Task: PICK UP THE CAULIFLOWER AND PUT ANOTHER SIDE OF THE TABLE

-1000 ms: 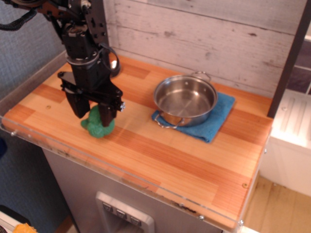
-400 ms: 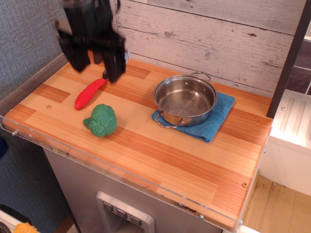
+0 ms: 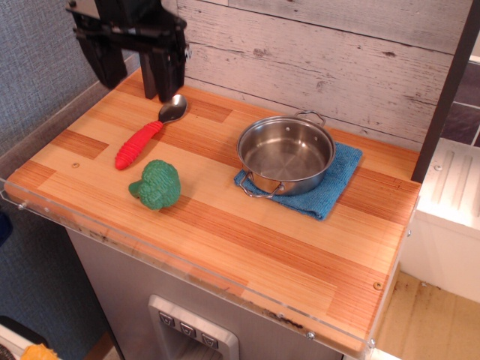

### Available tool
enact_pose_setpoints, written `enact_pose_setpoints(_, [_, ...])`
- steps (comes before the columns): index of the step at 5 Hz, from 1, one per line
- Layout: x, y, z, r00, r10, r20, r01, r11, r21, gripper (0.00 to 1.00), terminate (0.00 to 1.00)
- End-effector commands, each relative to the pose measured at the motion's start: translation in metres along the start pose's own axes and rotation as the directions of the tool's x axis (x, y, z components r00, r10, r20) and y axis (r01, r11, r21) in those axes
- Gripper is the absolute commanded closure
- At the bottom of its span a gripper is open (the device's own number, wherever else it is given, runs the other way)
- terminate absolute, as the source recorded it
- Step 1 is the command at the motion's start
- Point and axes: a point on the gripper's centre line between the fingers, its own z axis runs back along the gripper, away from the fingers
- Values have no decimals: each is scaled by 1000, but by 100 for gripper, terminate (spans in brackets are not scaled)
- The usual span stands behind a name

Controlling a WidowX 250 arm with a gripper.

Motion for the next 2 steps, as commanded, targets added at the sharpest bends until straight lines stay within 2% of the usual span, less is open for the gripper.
enact_pose_setpoints(1, [8, -4, 7, 999, -41, 20, 40, 998, 39, 0, 0])
enact_pose_setpoints(2, [8, -4, 7, 999, -41, 20, 40, 998, 39, 0, 100])
